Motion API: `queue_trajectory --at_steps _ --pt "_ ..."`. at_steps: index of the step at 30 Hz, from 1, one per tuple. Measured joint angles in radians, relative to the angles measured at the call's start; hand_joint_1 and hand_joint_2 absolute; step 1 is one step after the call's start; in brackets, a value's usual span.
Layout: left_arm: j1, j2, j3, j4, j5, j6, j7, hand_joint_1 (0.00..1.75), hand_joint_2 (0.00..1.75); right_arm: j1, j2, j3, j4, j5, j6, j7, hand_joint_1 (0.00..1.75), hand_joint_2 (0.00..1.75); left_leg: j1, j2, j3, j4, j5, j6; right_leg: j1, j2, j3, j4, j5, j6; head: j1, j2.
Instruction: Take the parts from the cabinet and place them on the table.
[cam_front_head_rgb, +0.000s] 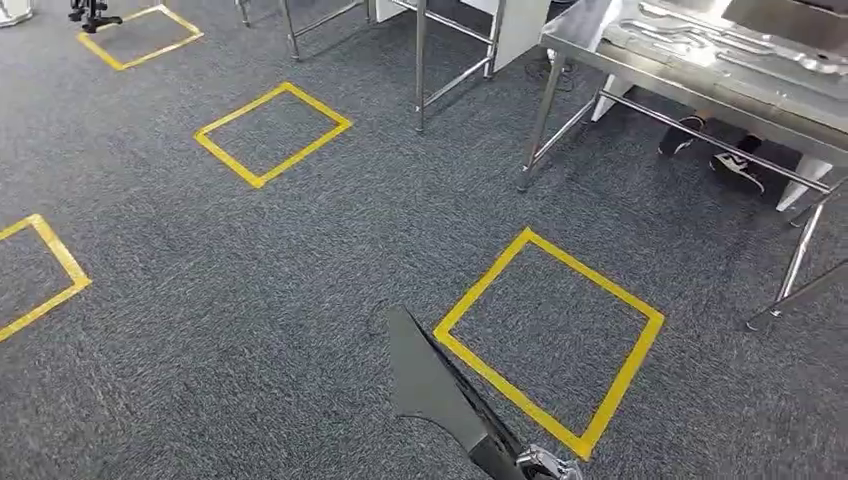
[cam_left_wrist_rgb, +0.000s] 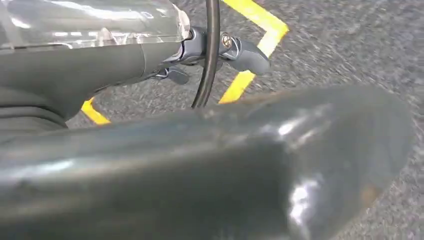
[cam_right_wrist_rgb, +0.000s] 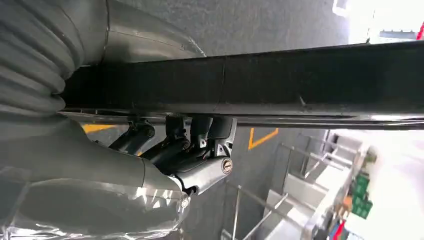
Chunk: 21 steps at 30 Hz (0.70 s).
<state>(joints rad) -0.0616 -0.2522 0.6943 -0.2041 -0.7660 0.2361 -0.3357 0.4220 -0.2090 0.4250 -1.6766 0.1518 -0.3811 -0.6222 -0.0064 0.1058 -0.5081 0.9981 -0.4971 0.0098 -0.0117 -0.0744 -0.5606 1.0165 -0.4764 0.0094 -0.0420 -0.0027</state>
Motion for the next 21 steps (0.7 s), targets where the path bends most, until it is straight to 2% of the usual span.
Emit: queue_trajectory --at_steps 1,3,4,5,6,7,8,9,10,11,12,13,14,15,16,18,19,20,21 --pt "-0.001 0.000 0.000 0.000 0.000 0.000 0.000 0.00 0.00 0.000 0.000 0.000 0.000 0.000 -0.001 -0.001 1.75 1.75 0.001 0.004 0.003 -0.001 -0.002 -0.006 0.002 0.014 0.000 0.002 -0.001 -0.006 0.000 0.000" --pt "-0.007 0.000 0.000 0.000 0.000 0.000 0.000 0.00 0.00 0.003 0.000 0.000 0.000 0.001 -0.001 0.000 1.75 1.75 0.003 0.025 0.017 -0.003 -0.005 -0.014 0.006 0.034 -0.004 0.003 -0.004 -0.014 0.000 0.000" --pt "-0.010 0.000 0.000 0.000 0.000 0.000 0.000 0.00 0.00 0.003 0.000 0.000 0.000 0.001 -0.001 0.000 1.75 1.75 0.001 0.033 0.018 -0.002 -0.011 -0.023 -0.002 0.049 0.002 -0.005 0.002 -0.023 0.000 0.000" --pt "-0.010 0.000 0.000 0.000 0.001 0.000 0.000 0.00 0.00 0.005 0.000 0.000 0.000 0.002 -0.001 -0.001 1.75 1.75 0.008 -0.017 0.013 0.019 -0.028 -0.030 -0.005 0.059 0.003 -0.008 0.004 -0.027 0.000 0.000" --pt "-0.010 0.000 0.000 0.000 0.001 0.000 0.000 0.00 0.00 0.003 -0.003 0.000 0.000 0.002 -0.001 0.000 1.75 1.75 0.011 -0.060 -0.012 0.073 -0.065 -0.032 -0.006 0.066 0.002 -0.008 0.005 -0.035 0.000 0.000" --pt "-0.007 0.000 0.000 0.000 0.001 0.000 0.000 0.00 0.00 0.000 -0.004 0.000 0.000 0.002 -0.001 0.000 1.75 1.75 0.011 -0.083 -0.048 0.149 -0.103 -0.034 -0.005 0.077 0.002 -0.008 0.004 -0.038 0.000 0.000" --pt "-0.005 0.000 0.000 0.000 0.001 0.000 0.000 0.00 0.00 -0.002 -0.004 0.000 0.000 0.002 -0.001 0.000 1.75 1.75 0.011 -0.095 -0.094 0.242 -0.141 -0.036 -0.003 0.091 0.002 -0.007 0.003 -0.039 0.000 0.000" --pt "-0.002 0.000 0.000 0.000 0.001 0.000 0.000 0.00 0.00 -0.002 -0.004 0.000 0.000 0.002 -0.001 0.000 1.75 1.75 0.011 -0.097 -0.128 0.305 -0.154 -0.036 -0.001 0.106 0.002 -0.006 0.003 -0.040 0.000 0.000" --pt "0.001 0.000 0.000 0.000 0.002 0.000 0.000 0.00 0.00 -0.001 -0.004 0.000 0.000 0.002 -0.001 0.001 1.75 1.75 0.011 -0.097 -0.145 0.325 -0.144 -0.035 0.000 0.121 0.003 -0.004 0.002 -0.041 0.000 0.000" --pt "0.002 0.000 0.000 0.000 0.002 0.000 0.000 0.00 0.00 0.000 -0.004 0.000 0.001 0.002 -0.001 0.001 1.75 1.75 0.010 -0.098 -0.139 0.297 -0.109 -0.032 0.001 0.138 0.004 -0.001 0.000 -0.041 0.000 0.000" --pt "0.002 0.000 0.000 0.000 0.002 0.000 0.000 0.00 0.00 -0.001 -0.004 0.000 0.000 0.002 -0.002 0.003 1.75 1.75 0.010 -0.102 -0.116 0.228 -0.056 -0.028 0.002 0.155 0.004 0.002 -0.002 -0.041 0.000 0.000" --pt "0.001 0.000 0.000 0.000 0.002 0.001 0.000 0.00 0.00 -0.001 -0.004 0.000 0.000 0.002 -0.002 0.004 1.75 1.75 0.010 -0.117 -0.082 0.139 -0.002 -0.022 0.002 0.170 0.006 0.005 -0.004 -0.039 0.000 0.000" --pt "0.001 0.002 0.001 0.000 0.002 0.001 0.000 0.00 0.00 -0.001 -0.004 0.000 0.000 0.002 -0.002 0.005 1.75 1.75 0.010 -0.161 -0.052 0.053 0.034 -0.014 0.001 0.182 0.005 0.007 -0.006 -0.038 0.000 0.000" --pt "0.001 0.004 0.001 0.000 0.002 0.001 0.001 0.00 0.00 -0.002 -0.004 0.000 0.001 0.002 -0.002 0.006 1.75 1.75 0.013 -0.194 -0.044 0.043 0.017 -0.007 0.004 0.190 0.002 0.009 -0.005 -0.032 0.000 0.000" --pt "0.001 0.004 0.001 0.000 0.002 0.001 0.001 0.00 0.00 -0.003 -0.004 0.000 0.001 0.002 -0.003 0.007 1.75 1.75 0.011 -0.187 -0.036 0.020 0.014 -0.007 -0.001 0.207 -0.005 0.012 -0.006 -0.026 0.000 0.000" --pt "-0.003 0.004 0.001 0.000 0.001 0.001 0.001 0.00 0.00 0.000 -0.004 0.000 0.001 0.002 -0.003 0.008 1.75 1.75 0.005 -0.167 -0.033 0.024 0.013 -0.002 -0.009 0.227 -0.012 0.004 0.001 -0.010 0.000 0.000" --pt "-0.003 0.004 0.001 0.000 0.001 0.001 0.001 0.00 0.00 0.001 -0.004 0.000 0.001 0.002 -0.003 0.008 1.75 1.75 0.010 -0.154 -0.028 0.009 0.020 0.006 -0.005 0.240 -0.012 0.000 0.004 -0.001 0.000 0.000" --pt "-0.003 0.001 0.002 0.000 0.001 0.000 0.000 0.00 0.00 0.002 -0.004 0.000 0.001 0.002 -0.005 0.008 1.75 1.75 0.016 -0.130 -0.020 -0.007 0.031 0.013 -0.005 0.209 -0.012 0.014 -0.001 -0.002 0.000 0.000" --pt "-0.003 0.001 0.002 0.000 0.000 0.000 0.000 0.00 0.00 0.002 0.000 0.000 0.001 0.002 -0.007 0.008 1.75 1.75 0.017 -0.125 -0.016 -0.017 0.032 0.018 0.000 0.145 -0.028 0.044 -0.025 0.001 0.001 0.000"
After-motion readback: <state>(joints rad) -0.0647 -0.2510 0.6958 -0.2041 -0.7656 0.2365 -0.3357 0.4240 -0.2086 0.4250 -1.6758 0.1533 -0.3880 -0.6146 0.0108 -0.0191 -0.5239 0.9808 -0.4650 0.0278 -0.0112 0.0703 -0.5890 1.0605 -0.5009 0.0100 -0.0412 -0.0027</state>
